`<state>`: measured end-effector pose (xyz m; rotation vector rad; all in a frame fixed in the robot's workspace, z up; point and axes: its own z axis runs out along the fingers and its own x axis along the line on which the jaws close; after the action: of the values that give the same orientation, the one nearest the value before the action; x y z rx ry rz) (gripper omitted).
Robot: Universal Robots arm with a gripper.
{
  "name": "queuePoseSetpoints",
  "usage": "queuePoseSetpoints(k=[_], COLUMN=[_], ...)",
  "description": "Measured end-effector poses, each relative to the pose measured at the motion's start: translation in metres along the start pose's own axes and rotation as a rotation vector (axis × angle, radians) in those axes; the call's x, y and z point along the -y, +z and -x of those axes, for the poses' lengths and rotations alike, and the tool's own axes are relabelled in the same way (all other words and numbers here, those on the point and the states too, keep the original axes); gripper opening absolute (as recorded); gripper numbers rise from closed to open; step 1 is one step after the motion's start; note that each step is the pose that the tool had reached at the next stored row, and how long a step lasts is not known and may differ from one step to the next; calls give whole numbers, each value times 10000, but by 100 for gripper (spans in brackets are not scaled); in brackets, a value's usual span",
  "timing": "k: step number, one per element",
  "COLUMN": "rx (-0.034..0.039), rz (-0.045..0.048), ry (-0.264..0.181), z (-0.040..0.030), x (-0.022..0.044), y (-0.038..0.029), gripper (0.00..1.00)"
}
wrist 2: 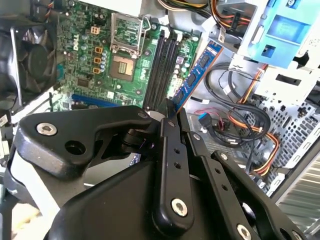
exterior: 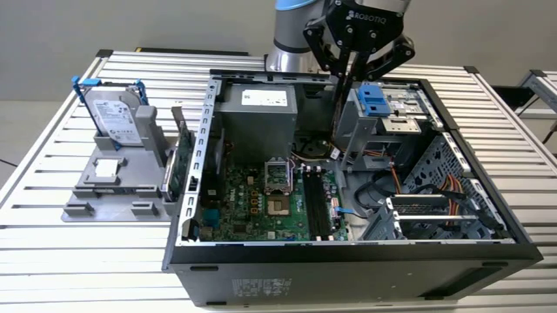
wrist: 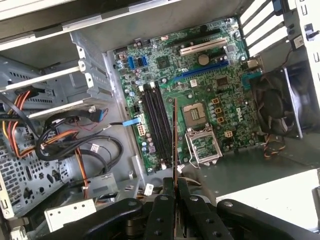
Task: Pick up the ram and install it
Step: 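Insert the ram into the slot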
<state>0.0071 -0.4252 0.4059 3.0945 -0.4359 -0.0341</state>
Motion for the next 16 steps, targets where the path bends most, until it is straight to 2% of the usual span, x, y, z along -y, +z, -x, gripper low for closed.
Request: queuePoseSetpoints(k=[16], rx=[-21], rz=[22], ry=[-1106], z=[0], x=[0], y=[0], gripper=[0])
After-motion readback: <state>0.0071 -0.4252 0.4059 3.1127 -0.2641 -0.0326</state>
